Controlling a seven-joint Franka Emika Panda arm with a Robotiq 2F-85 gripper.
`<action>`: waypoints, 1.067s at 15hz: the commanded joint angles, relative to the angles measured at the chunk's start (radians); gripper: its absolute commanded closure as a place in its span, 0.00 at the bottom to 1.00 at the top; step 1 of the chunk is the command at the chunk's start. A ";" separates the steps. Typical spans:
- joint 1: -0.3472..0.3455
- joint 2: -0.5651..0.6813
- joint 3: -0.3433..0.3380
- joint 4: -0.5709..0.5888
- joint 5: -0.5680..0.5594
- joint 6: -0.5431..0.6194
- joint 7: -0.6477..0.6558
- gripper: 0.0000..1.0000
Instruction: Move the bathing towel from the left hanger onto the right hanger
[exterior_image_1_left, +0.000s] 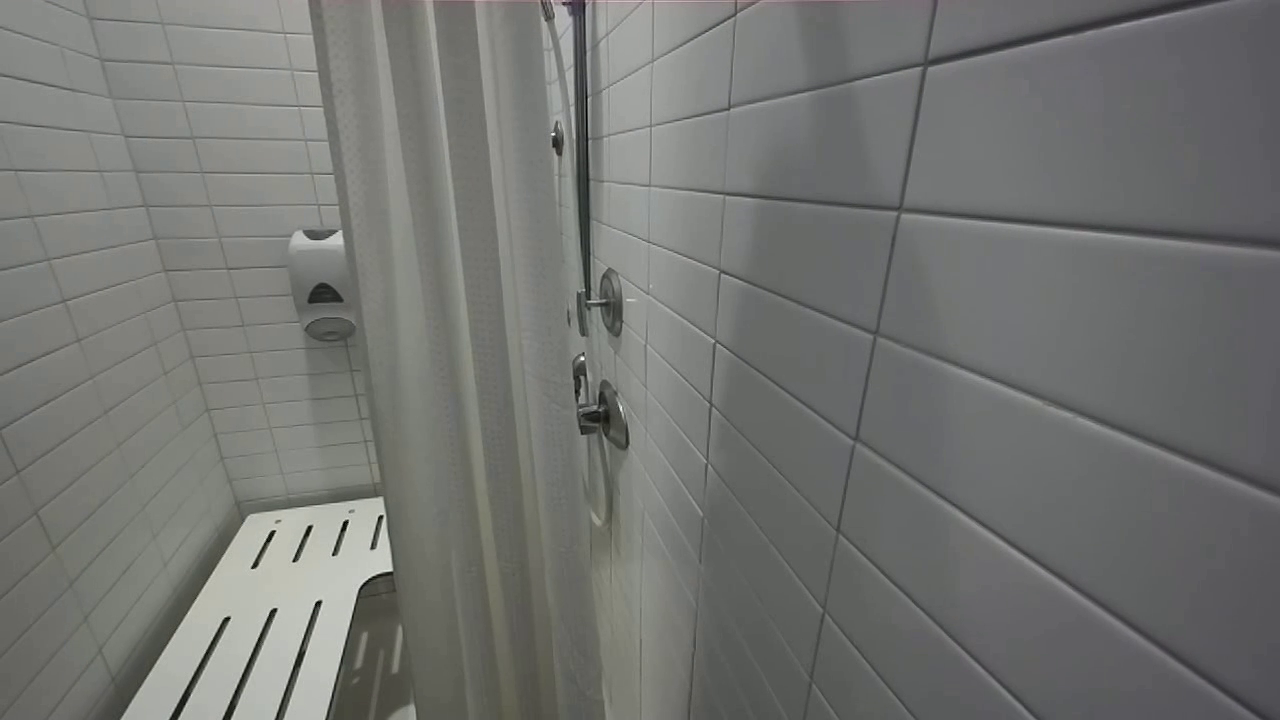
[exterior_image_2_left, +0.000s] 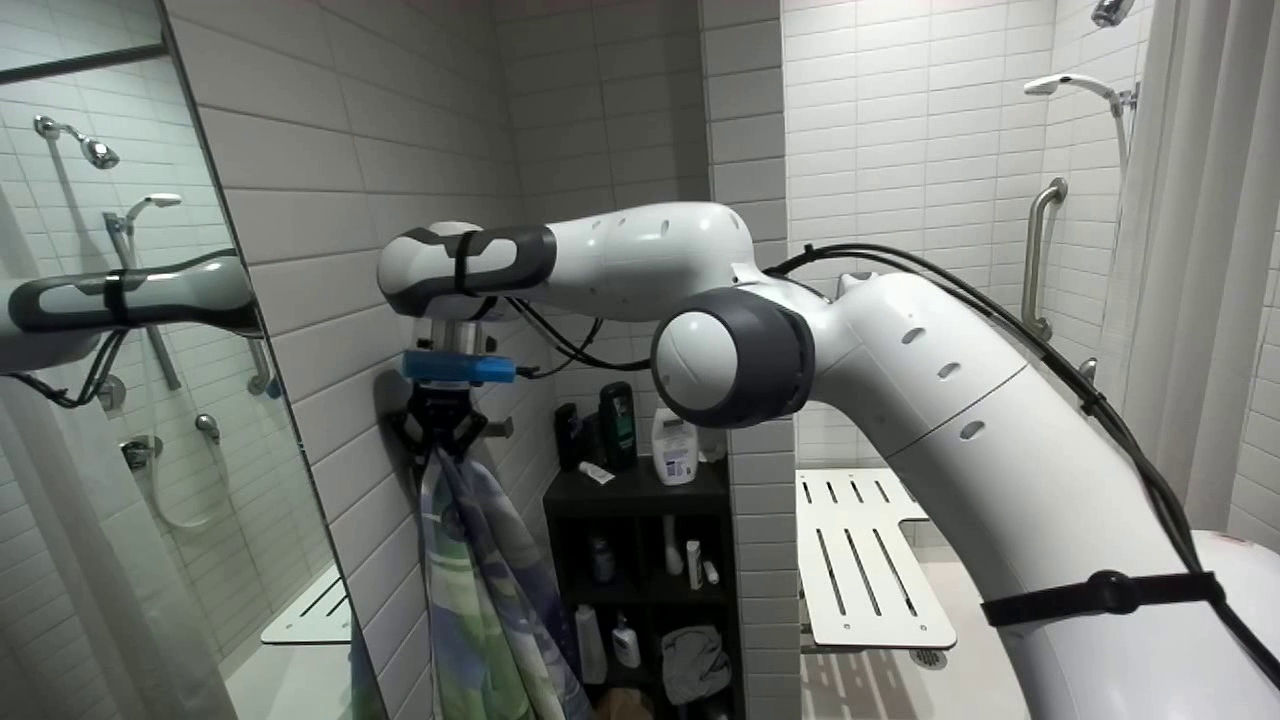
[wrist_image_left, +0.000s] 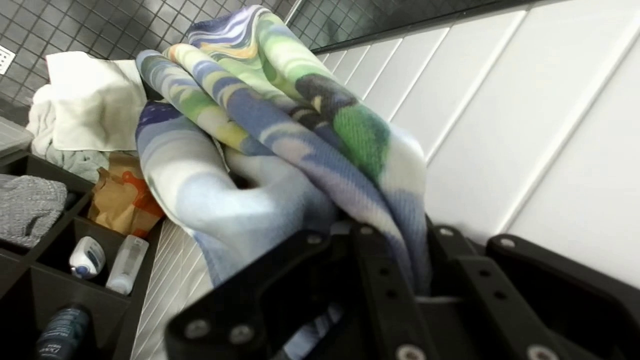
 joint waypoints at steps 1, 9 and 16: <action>-0.025 -0.023 -0.040 -0.001 -0.032 0.089 0.016 0.96; -0.021 -0.025 -0.044 -0.009 -0.039 0.096 0.032 0.58; -0.020 -0.035 -0.042 -0.023 -0.039 0.099 0.045 0.47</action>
